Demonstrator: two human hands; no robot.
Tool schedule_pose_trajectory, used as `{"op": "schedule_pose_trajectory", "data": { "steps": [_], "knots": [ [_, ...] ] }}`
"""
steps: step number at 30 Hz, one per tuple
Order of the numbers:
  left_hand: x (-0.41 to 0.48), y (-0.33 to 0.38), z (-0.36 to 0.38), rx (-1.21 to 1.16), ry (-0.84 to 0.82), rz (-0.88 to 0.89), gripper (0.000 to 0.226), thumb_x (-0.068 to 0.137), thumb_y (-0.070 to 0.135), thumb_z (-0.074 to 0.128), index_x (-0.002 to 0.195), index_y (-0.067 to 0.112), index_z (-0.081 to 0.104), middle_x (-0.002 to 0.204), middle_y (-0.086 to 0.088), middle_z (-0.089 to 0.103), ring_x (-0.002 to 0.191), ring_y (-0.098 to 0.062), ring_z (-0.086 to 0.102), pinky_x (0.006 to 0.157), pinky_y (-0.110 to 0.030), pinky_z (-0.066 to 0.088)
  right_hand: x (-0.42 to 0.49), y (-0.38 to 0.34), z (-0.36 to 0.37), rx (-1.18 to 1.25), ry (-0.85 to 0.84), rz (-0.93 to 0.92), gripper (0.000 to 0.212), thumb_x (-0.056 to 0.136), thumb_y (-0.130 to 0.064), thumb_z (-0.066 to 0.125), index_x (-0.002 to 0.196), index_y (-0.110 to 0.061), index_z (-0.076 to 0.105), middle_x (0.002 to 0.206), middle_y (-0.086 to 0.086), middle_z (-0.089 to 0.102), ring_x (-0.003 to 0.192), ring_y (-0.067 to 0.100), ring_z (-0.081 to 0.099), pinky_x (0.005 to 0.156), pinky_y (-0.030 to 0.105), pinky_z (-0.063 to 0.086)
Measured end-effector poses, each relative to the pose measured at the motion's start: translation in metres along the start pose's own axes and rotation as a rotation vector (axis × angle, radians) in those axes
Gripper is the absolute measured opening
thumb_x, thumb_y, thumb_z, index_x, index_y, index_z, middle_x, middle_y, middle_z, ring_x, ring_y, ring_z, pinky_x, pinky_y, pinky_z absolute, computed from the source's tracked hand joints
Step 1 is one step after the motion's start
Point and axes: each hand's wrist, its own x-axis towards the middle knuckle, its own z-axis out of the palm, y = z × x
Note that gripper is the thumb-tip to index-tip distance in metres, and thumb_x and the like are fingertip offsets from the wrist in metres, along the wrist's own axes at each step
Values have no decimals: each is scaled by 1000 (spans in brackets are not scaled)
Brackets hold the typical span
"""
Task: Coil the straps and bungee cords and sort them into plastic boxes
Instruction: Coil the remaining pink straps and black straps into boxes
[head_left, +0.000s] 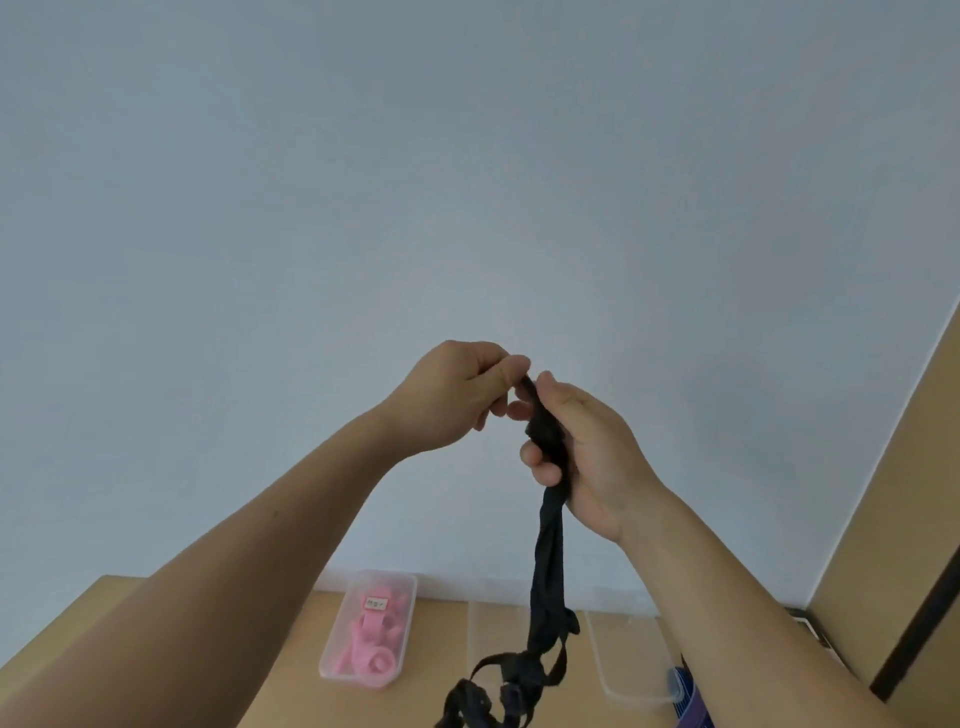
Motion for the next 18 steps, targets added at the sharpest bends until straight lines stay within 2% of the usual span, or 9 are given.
{"op": "schedule_pose_trajectory", "data": {
  "steps": [3, 6, 9, 11, 14, 17, 18],
  "knots": [
    [1, -6, -7, -87, 203, -4, 39, 102, 40, 48, 71, 21, 63, 54, 9, 61, 48, -4, 52, 50, -15, 41, -6, 11, -1, -75, 0, 14, 30, 95, -34, 62, 107, -7, 63, 93, 8, 73, 54, 21, 59, 46, 28, 44],
    [-4, -11, 3, -146, 382, -47, 36, 103, 37, 47, 81, 17, 66, 58, 10, 67, 48, -1, 56, 49, -11, 40, -9, 27, 7, -244, 144, -21, 25, 96, -34, 59, 101, -10, 64, 81, 4, 73, 52, 19, 60, 47, 28, 47],
    [-13, -20, 22, -130, 509, -66, 30, 103, 39, 47, 83, 26, 65, 68, 11, 70, 57, -1, 63, 53, -9, 43, -8, 39, 17, -305, 268, -91, 21, 98, -38, 54, 102, -19, 61, 80, 0, 72, 52, 18, 64, 47, 25, 49],
    [-17, -26, 27, -125, 588, -65, 26, 102, 39, 48, 82, 33, 63, 72, 15, 70, 62, -1, 65, 56, -10, 44, -7, 46, 22, -311, 303, -129, 12, 98, -32, 55, 105, -22, 55, 85, 1, 71, 54, 20, 68, 48, 23, 50],
    [-22, -32, 36, -58, 588, 0, 24, 102, 33, 50, 82, 37, 63, 77, 21, 70, 71, 1, 66, 65, -13, 47, -6, 53, 24, -387, 291, -138, 8, 97, -22, 56, 95, -16, 60, 80, 2, 71, 55, 19, 69, 47, 23, 50],
    [-32, -43, 50, 87, 482, 214, 22, 100, 26, 53, 98, 22, 74, 87, 30, 68, 88, 4, 63, 79, -17, 49, -4, 52, 24, -419, 264, -104, 27, 99, -27, 51, 84, -10, 66, 73, 0, 72, 50, 16, 64, 45, 26, 45],
    [-34, -48, 51, 83, 457, 262, 23, 99, 26, 53, 105, 19, 75, 93, 27, 68, 93, 1, 63, 82, -20, 51, -3, 50, 24, -394, 252, -89, 33, 101, -30, 49, 82, -10, 67, 72, 1, 72, 49, 16, 63, 44, 26, 45]
  ]
}}
